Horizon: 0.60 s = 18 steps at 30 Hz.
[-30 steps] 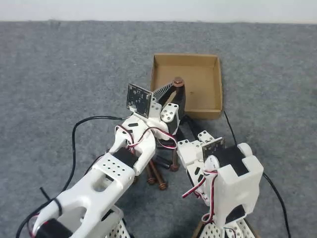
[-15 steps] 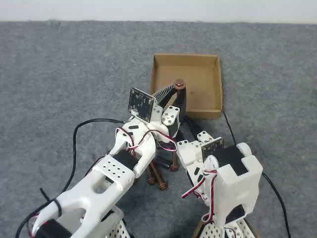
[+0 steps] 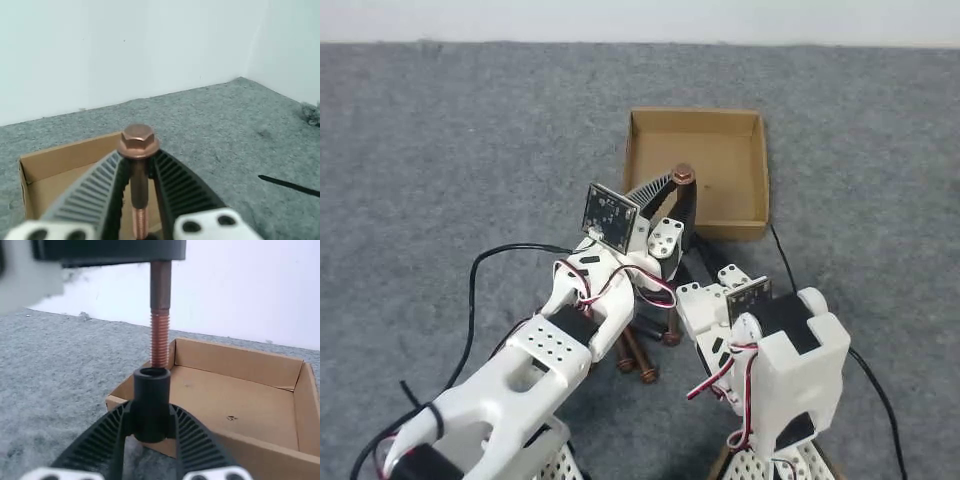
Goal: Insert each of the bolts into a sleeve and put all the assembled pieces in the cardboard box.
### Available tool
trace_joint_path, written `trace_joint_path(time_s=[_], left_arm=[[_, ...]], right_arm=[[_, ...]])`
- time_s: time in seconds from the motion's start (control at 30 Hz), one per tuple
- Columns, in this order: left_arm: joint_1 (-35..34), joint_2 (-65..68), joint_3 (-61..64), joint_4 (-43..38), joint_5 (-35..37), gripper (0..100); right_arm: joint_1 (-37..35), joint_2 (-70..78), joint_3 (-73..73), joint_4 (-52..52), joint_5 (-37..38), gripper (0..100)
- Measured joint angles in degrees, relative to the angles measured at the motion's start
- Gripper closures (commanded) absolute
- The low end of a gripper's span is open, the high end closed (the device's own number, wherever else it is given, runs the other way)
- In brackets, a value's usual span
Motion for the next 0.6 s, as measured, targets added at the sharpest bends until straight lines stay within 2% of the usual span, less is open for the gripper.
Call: trace_joint_path(time_s=[0.27,0.6], left_arm=[[0.1,-7.3,-0.3,11.2,0.0,99],[-0.4,-3.7,-4.5,13.3,0.0,99]], right_arm=[[0.5,0.0,0.0,0.0,0.0,99.2],[0.6,0.0,0.0,0.0,0.0,99.2]])
